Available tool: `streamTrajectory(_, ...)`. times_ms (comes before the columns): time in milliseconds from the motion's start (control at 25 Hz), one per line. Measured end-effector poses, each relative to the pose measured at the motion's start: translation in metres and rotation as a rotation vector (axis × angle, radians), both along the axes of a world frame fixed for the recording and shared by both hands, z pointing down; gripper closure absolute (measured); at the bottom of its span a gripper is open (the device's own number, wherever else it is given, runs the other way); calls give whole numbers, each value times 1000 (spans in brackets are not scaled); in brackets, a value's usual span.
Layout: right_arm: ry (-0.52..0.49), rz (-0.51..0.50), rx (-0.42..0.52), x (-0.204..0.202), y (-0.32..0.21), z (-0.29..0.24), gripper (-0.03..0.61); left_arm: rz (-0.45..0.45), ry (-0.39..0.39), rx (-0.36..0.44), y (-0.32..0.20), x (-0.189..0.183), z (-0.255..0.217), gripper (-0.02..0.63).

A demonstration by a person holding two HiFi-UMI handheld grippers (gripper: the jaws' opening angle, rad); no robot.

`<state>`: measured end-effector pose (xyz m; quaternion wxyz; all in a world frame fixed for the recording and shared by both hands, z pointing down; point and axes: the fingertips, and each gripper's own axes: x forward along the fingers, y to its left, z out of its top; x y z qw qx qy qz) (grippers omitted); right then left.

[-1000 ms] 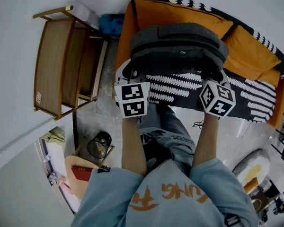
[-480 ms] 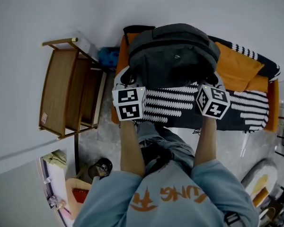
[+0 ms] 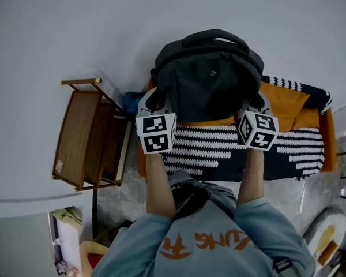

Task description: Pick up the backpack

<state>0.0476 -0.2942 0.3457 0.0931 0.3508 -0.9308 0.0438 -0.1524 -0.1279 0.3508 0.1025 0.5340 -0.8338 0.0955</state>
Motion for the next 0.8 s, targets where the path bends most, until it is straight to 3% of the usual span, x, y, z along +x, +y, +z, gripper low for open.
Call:
streamTrajectory(360,-97,-12,48,12,11,-32,511,0,-71,52,14,14,-40,540)
streamTrajectory(800,-95,-21,35,19,12,-26,512,4,-38,61,15,20,-35,541)
